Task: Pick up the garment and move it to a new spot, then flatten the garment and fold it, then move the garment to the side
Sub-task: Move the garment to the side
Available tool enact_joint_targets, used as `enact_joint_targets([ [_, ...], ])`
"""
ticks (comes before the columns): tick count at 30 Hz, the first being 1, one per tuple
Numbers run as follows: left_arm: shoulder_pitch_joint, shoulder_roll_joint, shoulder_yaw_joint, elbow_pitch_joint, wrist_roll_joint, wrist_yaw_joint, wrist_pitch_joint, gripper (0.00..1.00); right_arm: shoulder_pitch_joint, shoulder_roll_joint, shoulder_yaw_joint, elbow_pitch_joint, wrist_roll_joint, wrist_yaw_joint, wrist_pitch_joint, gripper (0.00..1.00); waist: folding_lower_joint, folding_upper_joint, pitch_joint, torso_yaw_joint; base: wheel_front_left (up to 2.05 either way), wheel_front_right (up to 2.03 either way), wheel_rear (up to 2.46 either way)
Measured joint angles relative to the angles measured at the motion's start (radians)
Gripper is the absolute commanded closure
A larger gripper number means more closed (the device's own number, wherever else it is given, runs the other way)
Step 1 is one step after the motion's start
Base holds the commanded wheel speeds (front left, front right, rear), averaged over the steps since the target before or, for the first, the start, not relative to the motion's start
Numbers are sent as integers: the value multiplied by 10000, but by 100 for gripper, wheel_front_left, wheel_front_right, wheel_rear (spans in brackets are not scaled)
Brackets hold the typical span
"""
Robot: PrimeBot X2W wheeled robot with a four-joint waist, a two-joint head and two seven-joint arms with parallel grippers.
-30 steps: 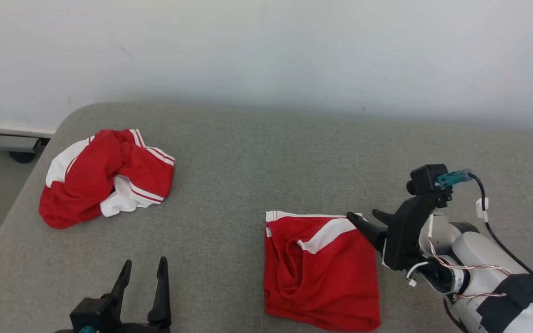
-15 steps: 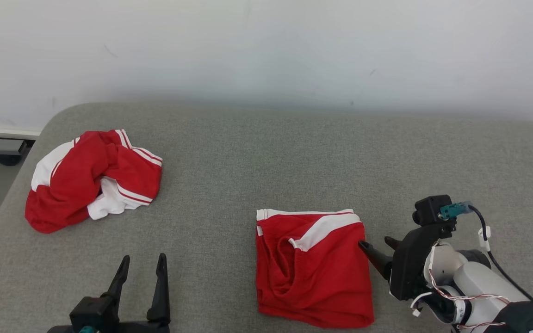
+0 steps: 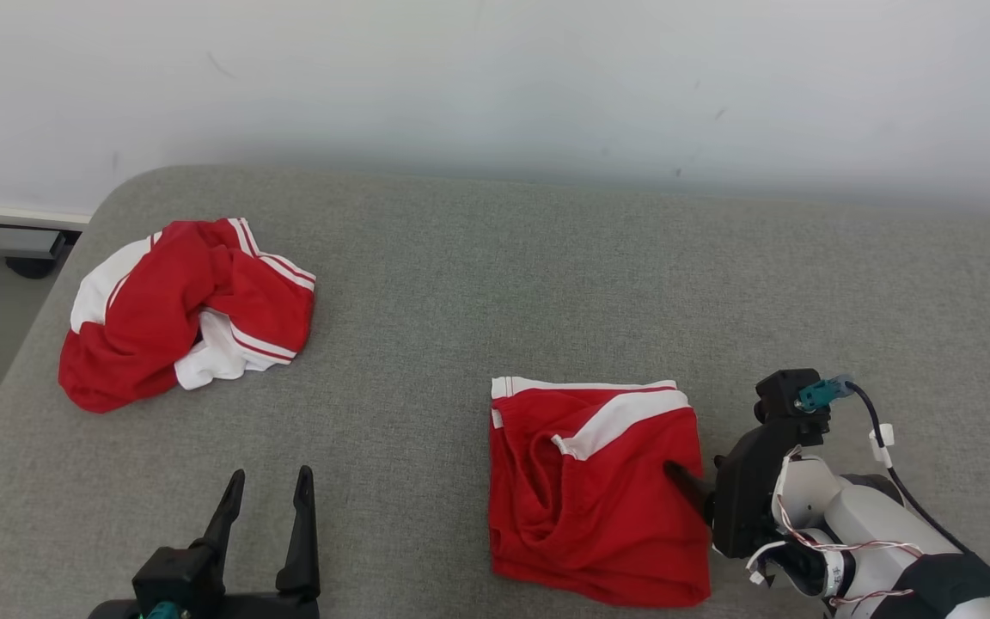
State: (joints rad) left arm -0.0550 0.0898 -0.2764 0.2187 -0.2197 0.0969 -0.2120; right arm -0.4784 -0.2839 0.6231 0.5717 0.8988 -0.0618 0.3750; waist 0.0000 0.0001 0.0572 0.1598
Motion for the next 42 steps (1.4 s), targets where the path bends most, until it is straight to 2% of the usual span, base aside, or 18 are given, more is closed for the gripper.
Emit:
enact_joint_targets([
  [8, -118, -12, 17, 8, -12, 10, 0, 0, -38, 234, 188, 399, 27, 2, 297, 0, 0, 0, 136, 50, 0, 0, 0],
  [9, -161, -15, 19, 6, -13, 10, 0, 0, -60, 255, 192, 431, 33, 6, 328, 23, 0, 0, 151, 50, 0, 0, 0],
  [10, -172, -21, 19, 6, -27, 10, 0, 0, -79, 265, 198, 433, 44, 86, 359, 100, 0, 0, 161, 50, 0, 0, 0],
  [15, -163, -36, 102, 15, -104, 12, -12, 0, -288, 456, 163, 560, 161, 234, 405, 100, 0, 0, 205, -53, 0, 0, 0],
  [18, -162, -84, 140, 29, -226, 17, -19, 0, -517, 362, -144, 663, 357, 384, 439, 100, 0, 0, 222, -189, 0, 0, 0],
  [24, -152, -109, 280, -36, -362, 79, -92, 0, -1107, -380, -476, 715, 393, 539, 391, 100, 0, 0, 267, -410, 0, 0, 0],
  [32, -150, 12, 353, -236, -366, 77, -102, 0, -1902, -1064, -579, 936, 213, 679, 581, 100, 1, 0, 536, -667, 0, 0, 0],
  [37, -222, 63, 374, -493, -374, 67, -104, 0, -2572, -1848, -809, 1216, 38, 702, 754, 100, 1, 0, 876, -789, 0, 0, 0],
  [42, -456, 98, 384, -729, -374, -8, -104, 0, -3244, -2247, -947, 1417, -65, 696, 888, 100, 2, 0, 1287, -874, 0, 0, 0],
])
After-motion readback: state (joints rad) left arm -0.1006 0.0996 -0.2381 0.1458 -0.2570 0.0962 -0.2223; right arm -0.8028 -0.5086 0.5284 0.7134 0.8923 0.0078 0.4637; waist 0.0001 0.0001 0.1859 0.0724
